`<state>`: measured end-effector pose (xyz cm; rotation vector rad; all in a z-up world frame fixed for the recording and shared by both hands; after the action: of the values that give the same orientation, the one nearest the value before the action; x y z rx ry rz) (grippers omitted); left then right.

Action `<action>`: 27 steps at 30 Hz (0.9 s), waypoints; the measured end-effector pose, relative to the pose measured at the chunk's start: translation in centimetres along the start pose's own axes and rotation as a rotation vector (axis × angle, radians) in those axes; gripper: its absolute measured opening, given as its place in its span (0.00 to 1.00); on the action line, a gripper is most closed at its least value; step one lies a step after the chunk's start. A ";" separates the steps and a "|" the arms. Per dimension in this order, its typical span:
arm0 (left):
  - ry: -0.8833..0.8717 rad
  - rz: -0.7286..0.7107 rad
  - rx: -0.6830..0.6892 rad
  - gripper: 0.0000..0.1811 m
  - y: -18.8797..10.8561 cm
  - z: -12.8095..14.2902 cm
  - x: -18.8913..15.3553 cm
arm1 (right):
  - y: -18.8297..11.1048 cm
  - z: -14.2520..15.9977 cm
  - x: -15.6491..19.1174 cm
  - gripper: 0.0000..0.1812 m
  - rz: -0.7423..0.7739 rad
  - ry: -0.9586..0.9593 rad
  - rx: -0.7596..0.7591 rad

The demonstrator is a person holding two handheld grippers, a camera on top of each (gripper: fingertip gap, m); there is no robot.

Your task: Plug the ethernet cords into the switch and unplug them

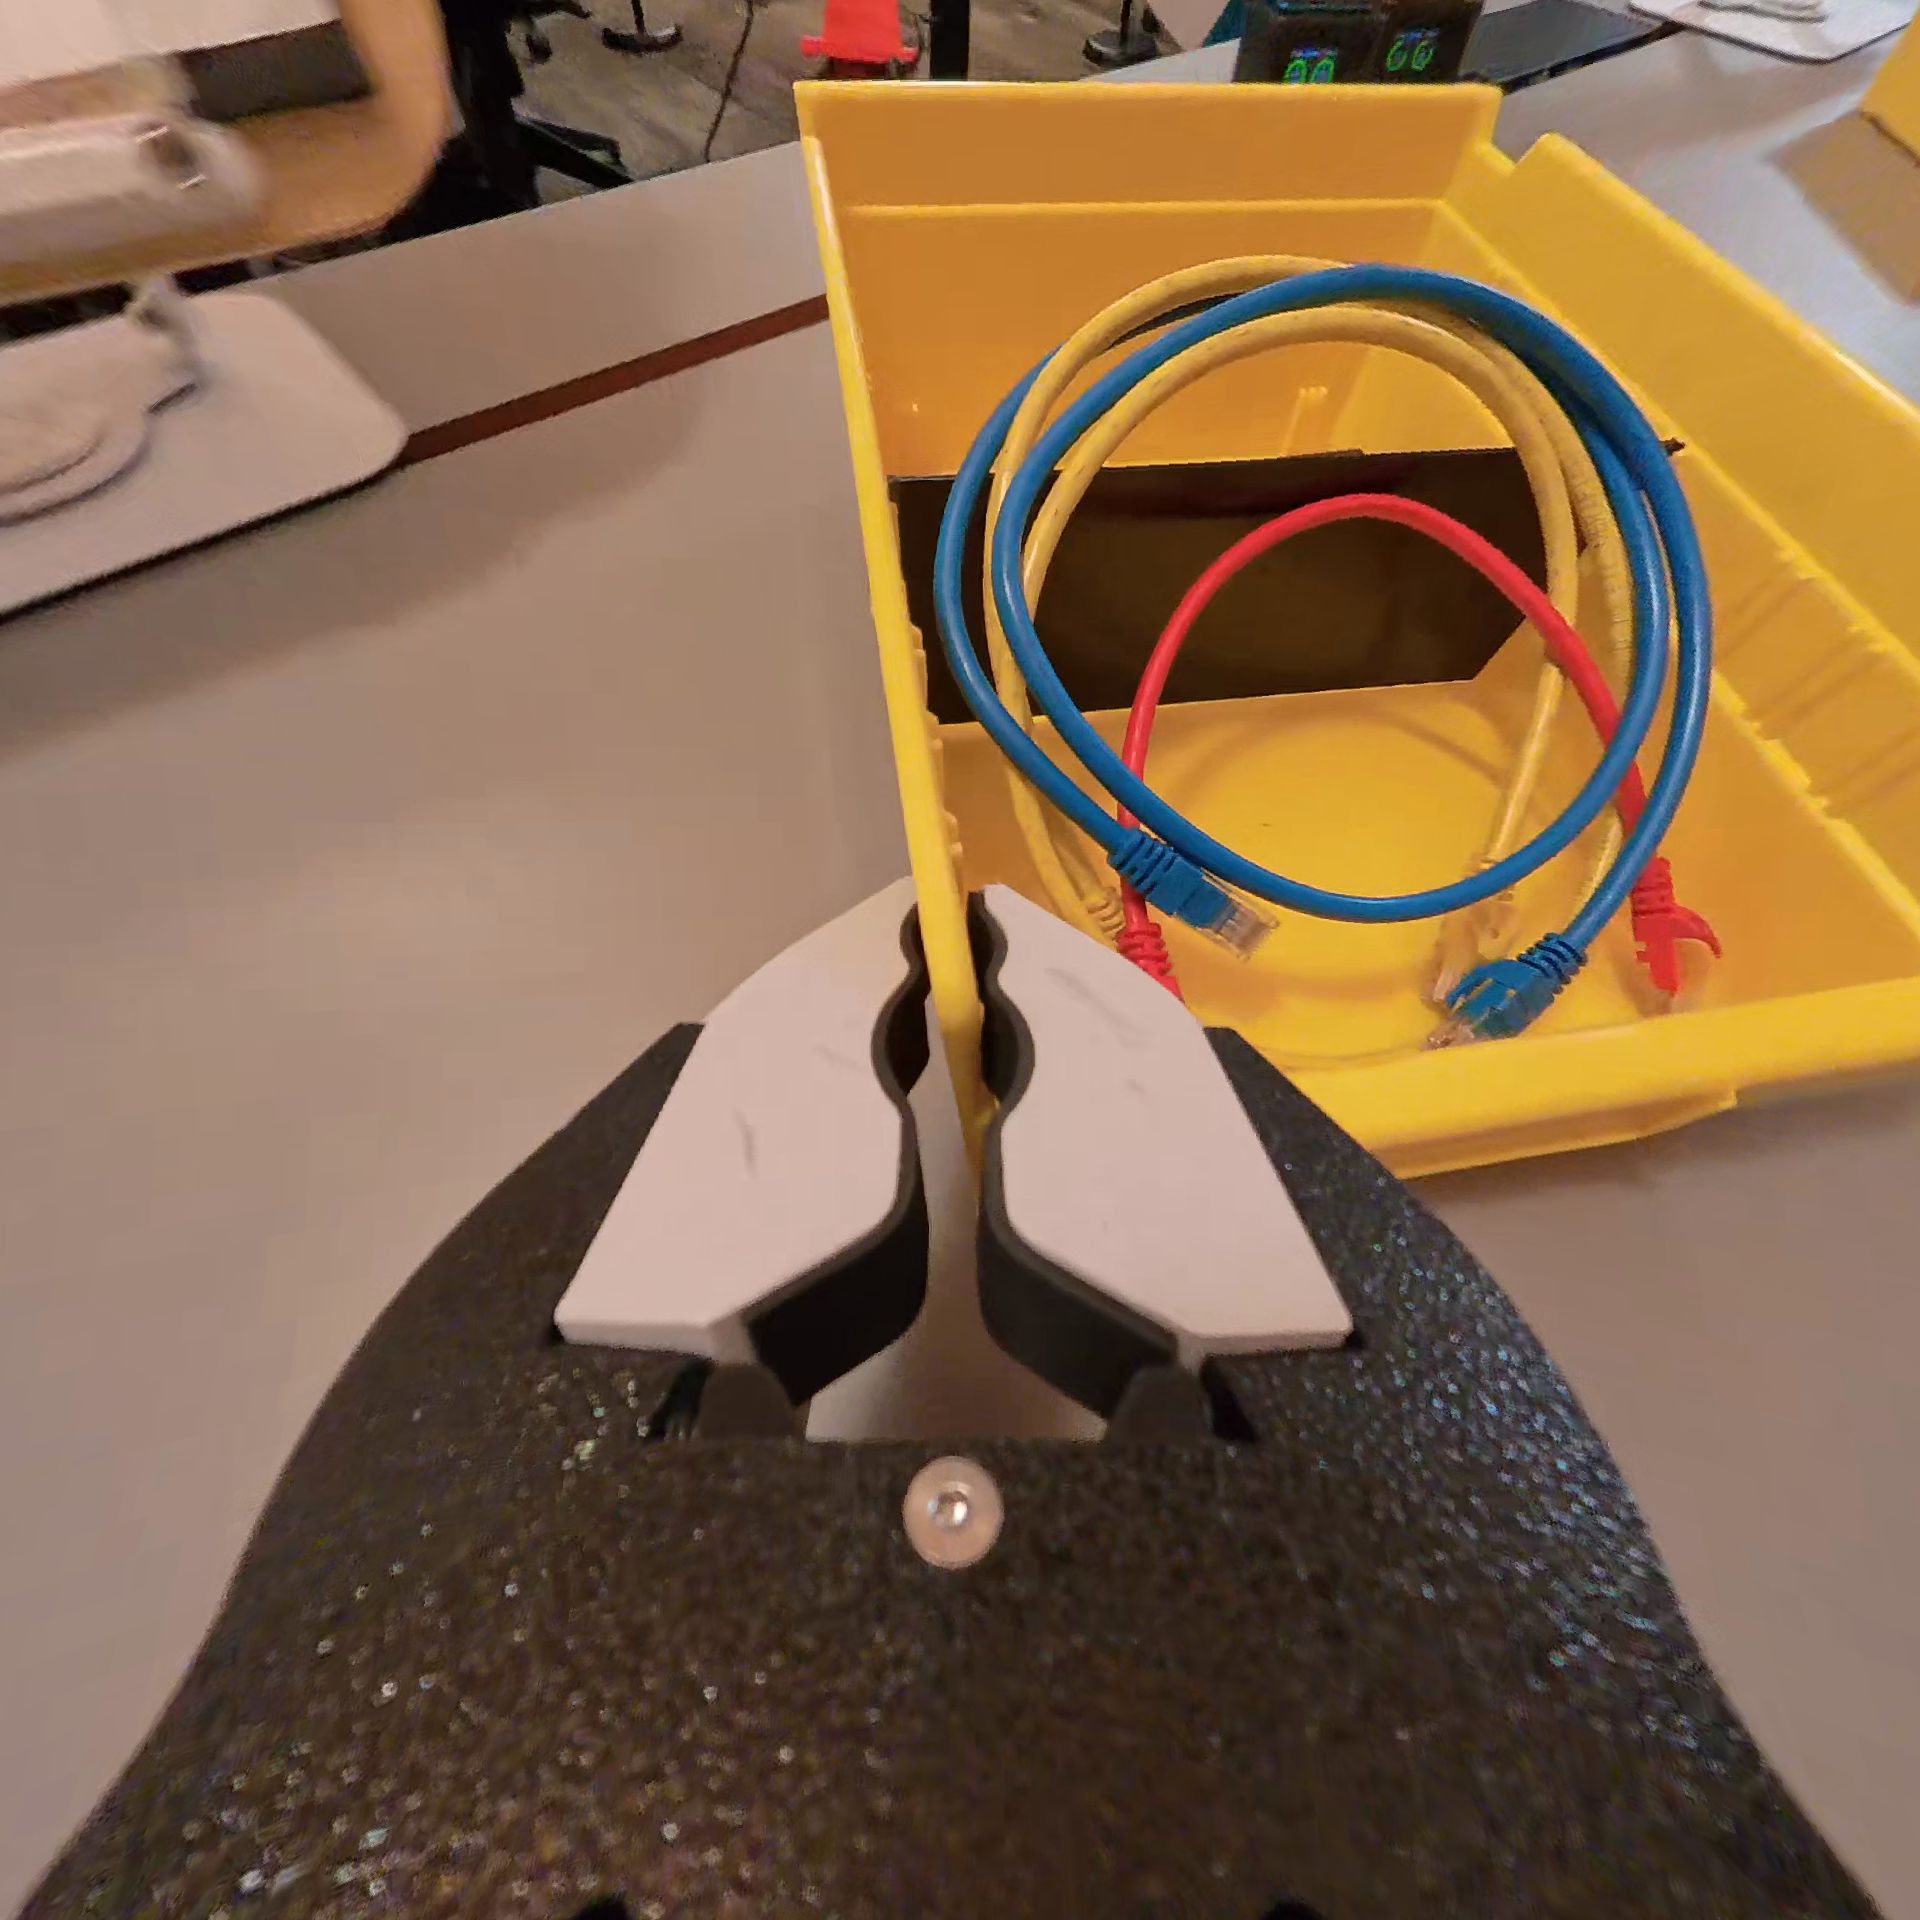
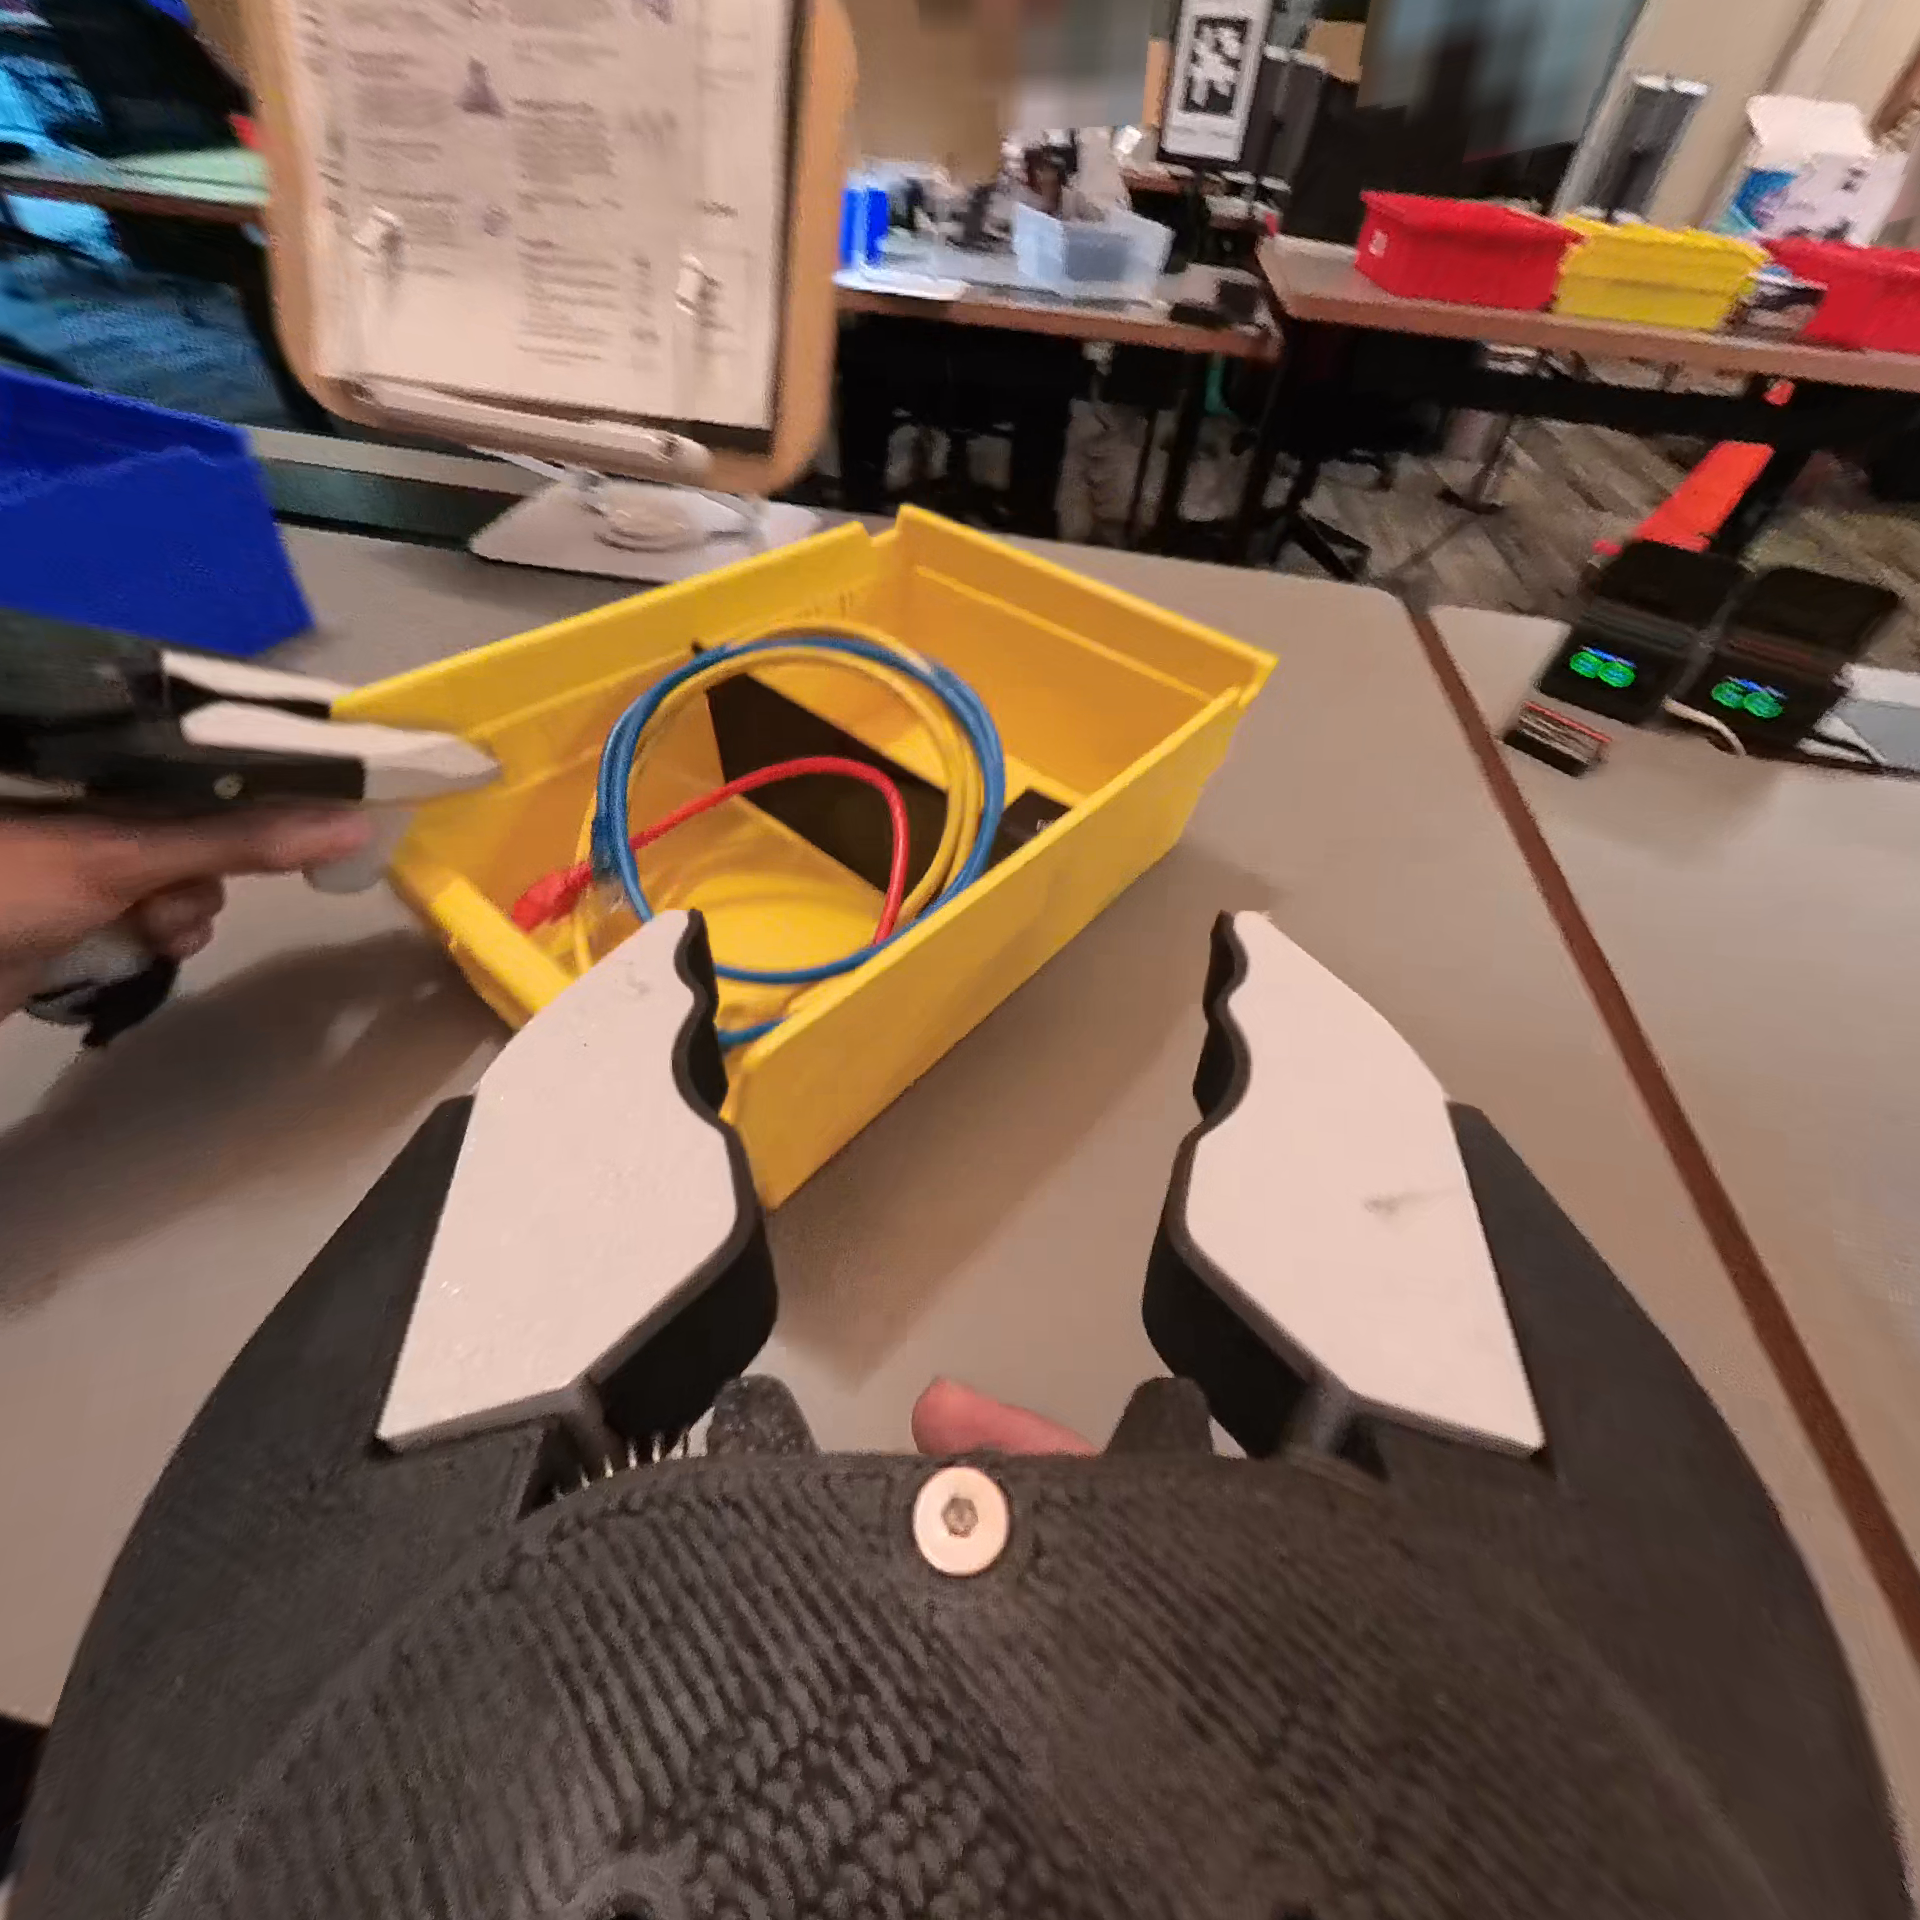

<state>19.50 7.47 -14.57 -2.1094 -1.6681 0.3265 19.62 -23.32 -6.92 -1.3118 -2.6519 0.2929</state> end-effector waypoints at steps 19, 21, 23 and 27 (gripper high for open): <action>-0.089 -0.234 -0.171 0.03 -17.4 10.3 2.3 | 28.6 -5.3 35.8 0.49 -0.563 0.309 0.804; -0.104 -0.225 -0.175 0.03 -17.6 10.4 2.5 | 30.2 -3.9 37.3 0.45 -0.476 0.307 0.842; -0.113 -0.230 -0.175 0.03 -17.8 10.6 2.8 | 31.4 -2.8 38.5 0.45 -0.420 0.287 0.857; -0.119 -0.225 -0.177 0.03 -18.2 10.8 3.6 | 33.0 -0.3 40.5 0.39 -0.368 0.227 0.935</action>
<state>-0.08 16.26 -15.33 -2.0313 -2.0497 0.2455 20.66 28.61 -12.26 -0.5080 -2.0332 1.0714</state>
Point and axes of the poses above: each gripper's, where its closed fingertips meet, y out along the fingers, z out of its underside, x = y × z across the jaws, the point moved 9 cm from there along -y, back along the fingers, and after that the axes turned 8 degrees about y, right-handed, at the moved point
